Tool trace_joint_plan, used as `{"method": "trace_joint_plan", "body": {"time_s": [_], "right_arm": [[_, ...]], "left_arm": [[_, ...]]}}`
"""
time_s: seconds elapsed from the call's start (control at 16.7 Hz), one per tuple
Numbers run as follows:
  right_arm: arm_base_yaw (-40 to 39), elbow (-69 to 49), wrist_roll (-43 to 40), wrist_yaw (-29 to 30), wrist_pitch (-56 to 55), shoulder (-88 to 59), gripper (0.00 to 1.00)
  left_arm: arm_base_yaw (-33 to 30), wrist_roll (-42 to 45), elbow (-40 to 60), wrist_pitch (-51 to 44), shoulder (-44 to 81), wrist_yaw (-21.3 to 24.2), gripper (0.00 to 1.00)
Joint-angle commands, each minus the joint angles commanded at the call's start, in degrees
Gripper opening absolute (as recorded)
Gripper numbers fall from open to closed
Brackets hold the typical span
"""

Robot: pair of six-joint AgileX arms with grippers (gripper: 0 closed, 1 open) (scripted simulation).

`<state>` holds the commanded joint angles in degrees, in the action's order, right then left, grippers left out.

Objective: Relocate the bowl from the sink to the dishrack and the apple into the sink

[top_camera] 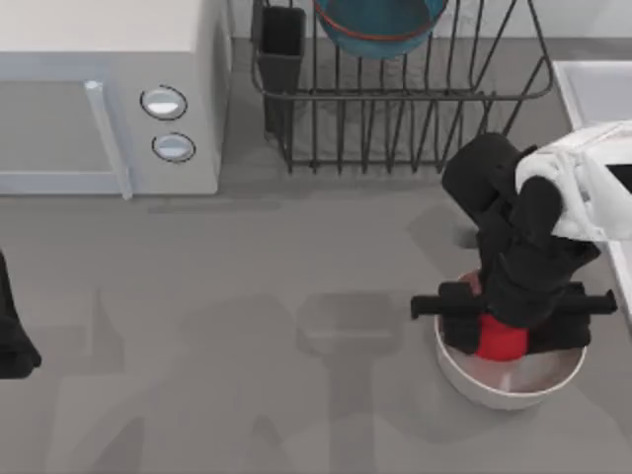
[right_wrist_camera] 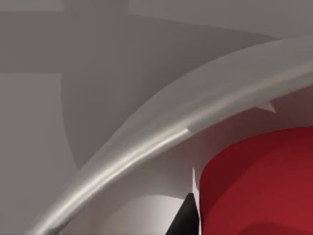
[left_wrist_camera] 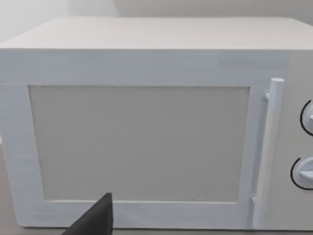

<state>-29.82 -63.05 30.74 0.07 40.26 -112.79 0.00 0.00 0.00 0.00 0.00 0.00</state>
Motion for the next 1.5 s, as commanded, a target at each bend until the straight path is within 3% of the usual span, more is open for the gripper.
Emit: {"method": "trace_joint_plan", "body": {"time_s": [0.24, 0.3, 0.72, 1.5], "right_arm": [[0.0, 0.0, 0.0, 0.0, 0.0, 0.0, 0.02], [0.0, 0.0, 0.0, 0.0, 0.0, 0.0, 0.0], [0.0, 0.0, 0.0, 0.0, 0.0, 0.0, 0.0], [-0.8, -14.8, -0.3, 0.4, 25.4, 12.6, 0.0]], "left_arm": [[0.0, 0.0, 0.0, 0.0, 0.0, 0.0, 1.0], [0.0, 0.0, 0.0, 0.0, 0.0, 0.0, 1.0], [0.0, 0.0, 0.0, 0.0, 0.0, 0.0, 1.0], [0.0, 0.0, 0.0, 0.0, 0.0, 0.0, 1.0]]}}
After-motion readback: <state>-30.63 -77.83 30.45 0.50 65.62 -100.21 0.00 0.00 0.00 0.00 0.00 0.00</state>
